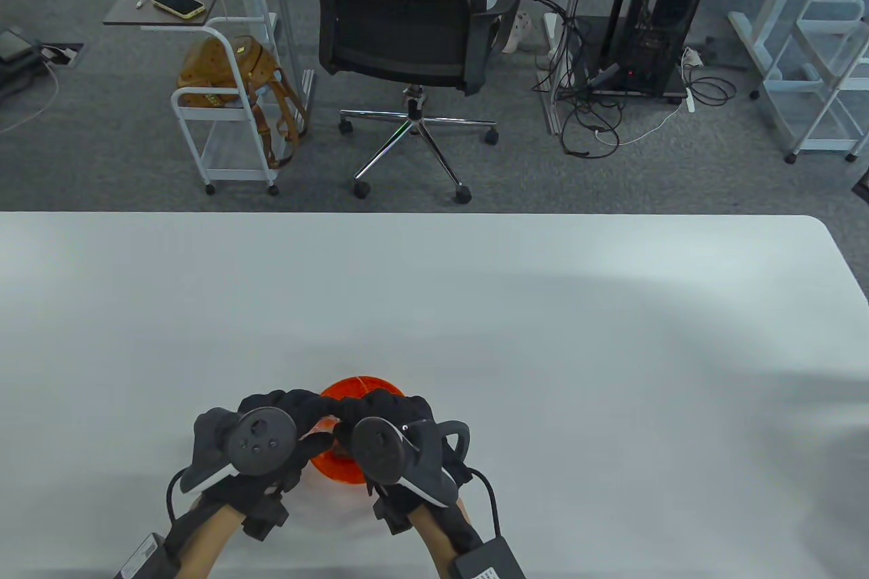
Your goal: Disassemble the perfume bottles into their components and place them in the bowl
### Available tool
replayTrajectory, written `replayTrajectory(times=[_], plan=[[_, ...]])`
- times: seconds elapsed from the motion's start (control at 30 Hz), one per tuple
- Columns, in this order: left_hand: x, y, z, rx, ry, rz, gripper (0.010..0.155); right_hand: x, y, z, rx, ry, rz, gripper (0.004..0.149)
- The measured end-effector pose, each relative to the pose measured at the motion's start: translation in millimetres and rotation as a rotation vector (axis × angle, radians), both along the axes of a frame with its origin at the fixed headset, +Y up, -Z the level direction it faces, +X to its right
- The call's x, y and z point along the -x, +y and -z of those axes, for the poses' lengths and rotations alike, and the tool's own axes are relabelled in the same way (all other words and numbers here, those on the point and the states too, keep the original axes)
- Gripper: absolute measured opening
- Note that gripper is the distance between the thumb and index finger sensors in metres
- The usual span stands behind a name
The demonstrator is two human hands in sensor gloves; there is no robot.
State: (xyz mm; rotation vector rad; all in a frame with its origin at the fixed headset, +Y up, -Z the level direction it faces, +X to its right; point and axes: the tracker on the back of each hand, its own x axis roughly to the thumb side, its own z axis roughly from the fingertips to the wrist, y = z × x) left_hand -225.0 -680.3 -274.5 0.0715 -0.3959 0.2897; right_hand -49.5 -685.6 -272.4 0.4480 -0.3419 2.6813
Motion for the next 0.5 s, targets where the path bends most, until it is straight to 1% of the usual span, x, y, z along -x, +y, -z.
replayTrajectory(times=[0.03,0.1,0.23,0.27,0.3,0.37,0.4,0.5], plan=[[-0.8,-0.2,0.3,-0.006,0.001,-0.002,0.053,-0.3,-1.1,0.1,0.004,0.002,0.002,0.042],[-1.5,0.5,0.3,-0.01,0.011,0.0,0.053,-0.3,-0.6,0.2,0.035,0.013,0.017,0.049],[2.1,1.4,0.5,-0.004,0.008,-0.025,0.053,-1.4,1.2,1.0,-0.001,-0.017,0.035,0.044],[1.6,0.8,-0.1,0.004,0.006,-0.016,0.053,-0.9,1.1,1.7,0.012,-0.012,0.046,0.041],[1.0,0.7,-0.5,0.001,0.004,-0.011,0.053,-1.1,0.7,1.7,0.018,-0.004,0.036,0.041],[-0.7,1.2,-0.1,-0.015,0.012,0.002,0.053,-1.4,0.4,1.6,0.04,0.009,0.032,0.047],[-0.7,1.2,0.6,-0.015,0.012,0.001,0.053,-1.7,0.5,1.7,0.054,0.014,0.033,0.049],[0.1,0.5,0.6,0.0,0.006,-0.005,0.053,-3.0,1.2,2.7,0.023,-0.013,0.044,0.043]])
